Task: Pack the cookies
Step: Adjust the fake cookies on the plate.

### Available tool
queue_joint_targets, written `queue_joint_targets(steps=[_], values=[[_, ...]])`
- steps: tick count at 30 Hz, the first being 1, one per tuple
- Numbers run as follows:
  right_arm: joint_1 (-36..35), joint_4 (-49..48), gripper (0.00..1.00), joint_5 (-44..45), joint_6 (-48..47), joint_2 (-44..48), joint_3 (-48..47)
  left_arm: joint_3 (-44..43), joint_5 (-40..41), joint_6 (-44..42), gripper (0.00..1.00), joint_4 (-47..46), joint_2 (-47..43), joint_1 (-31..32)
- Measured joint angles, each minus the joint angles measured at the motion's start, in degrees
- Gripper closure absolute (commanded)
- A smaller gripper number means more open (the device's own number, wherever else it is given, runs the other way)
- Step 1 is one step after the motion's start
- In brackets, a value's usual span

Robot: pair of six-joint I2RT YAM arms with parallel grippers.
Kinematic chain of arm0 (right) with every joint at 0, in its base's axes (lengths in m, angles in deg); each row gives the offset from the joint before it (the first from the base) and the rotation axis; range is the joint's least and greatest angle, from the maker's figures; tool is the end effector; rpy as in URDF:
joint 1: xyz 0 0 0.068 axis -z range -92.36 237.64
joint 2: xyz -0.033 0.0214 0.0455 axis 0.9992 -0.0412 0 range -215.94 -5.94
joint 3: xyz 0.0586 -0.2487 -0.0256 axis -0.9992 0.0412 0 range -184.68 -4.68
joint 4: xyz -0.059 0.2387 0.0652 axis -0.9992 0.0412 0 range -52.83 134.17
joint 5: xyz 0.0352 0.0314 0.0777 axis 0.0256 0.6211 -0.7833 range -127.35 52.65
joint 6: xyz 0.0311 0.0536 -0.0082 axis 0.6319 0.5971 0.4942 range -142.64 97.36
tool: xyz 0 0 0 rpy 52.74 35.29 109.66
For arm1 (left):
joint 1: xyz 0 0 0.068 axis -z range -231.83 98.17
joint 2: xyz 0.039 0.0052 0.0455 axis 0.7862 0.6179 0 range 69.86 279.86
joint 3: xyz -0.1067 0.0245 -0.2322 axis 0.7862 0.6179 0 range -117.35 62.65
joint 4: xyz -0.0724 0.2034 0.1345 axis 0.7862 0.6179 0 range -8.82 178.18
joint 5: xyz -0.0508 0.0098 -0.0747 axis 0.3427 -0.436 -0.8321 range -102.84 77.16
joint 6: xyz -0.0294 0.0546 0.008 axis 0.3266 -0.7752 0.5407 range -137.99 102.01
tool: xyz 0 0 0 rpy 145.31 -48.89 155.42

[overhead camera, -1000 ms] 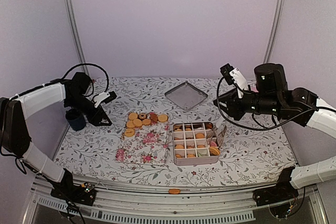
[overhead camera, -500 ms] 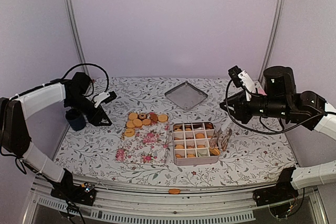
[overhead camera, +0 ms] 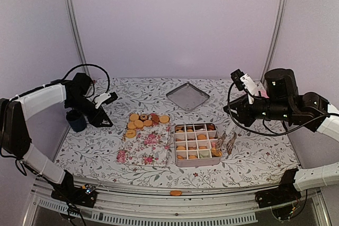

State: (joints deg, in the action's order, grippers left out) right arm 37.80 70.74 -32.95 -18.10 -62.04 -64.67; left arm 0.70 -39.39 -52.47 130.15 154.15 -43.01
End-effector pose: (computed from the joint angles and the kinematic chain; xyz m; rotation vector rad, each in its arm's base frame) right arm 0.1449 0.1661 0.3346 -0.7744 1.9794 0.4917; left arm 0.2686 -0.0632 0.2144 1.0849 2.4511 -0.5182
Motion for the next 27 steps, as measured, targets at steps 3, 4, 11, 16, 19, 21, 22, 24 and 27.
queue_joint_targets(steps=[3,4,11,16,19,21,22,24,27], values=[[0.0,0.0,1.00,0.0,0.0,0.0,0.0,0.0,0.0,0.0,0.48,0.0,0.0,0.0],[0.0,0.0,1.00,0.1,0.0,0.0,0.0,0.0,0.0,0.0,0.48,0.0,0.0,0.0],[0.0,-0.1,1.00,0.4,0.2,-0.7,0.1,0.0,0.0,0.0,0.48,0.0,0.0,0.0],[0.0,-0.3,1.00,0.5,0.6,-2.0,0.1,0.0,0.0,0.0,0.48,0.0,0.0,0.0],[0.1,0.0,1.00,2.1,-0.1,-3.8,0.5,0.0,0.0,0.0,0.48,0.0,0.0,0.0],[0.2,0.3,1.00,2.8,-0.7,-4.8,0.8,0.0,0.0,0.0,0.48,0.0,0.0,0.0],[0.2,0.1,1.00,3.0,-0.7,-5.0,0.7,0.0,0.0,0.0,0.48,0.0,0.0,0.0],[0.4,0.0,1.00,3.2,-0.9,-5.0,0.7,0.0,-0.1,0.0,0.48,0.0,0.0,0.0],[0.4,0.0,1.00,3.2,-1.0,-5.1,0.7,0.0,-0.1,0.0,0.48,0.0,0.0,0.0]])
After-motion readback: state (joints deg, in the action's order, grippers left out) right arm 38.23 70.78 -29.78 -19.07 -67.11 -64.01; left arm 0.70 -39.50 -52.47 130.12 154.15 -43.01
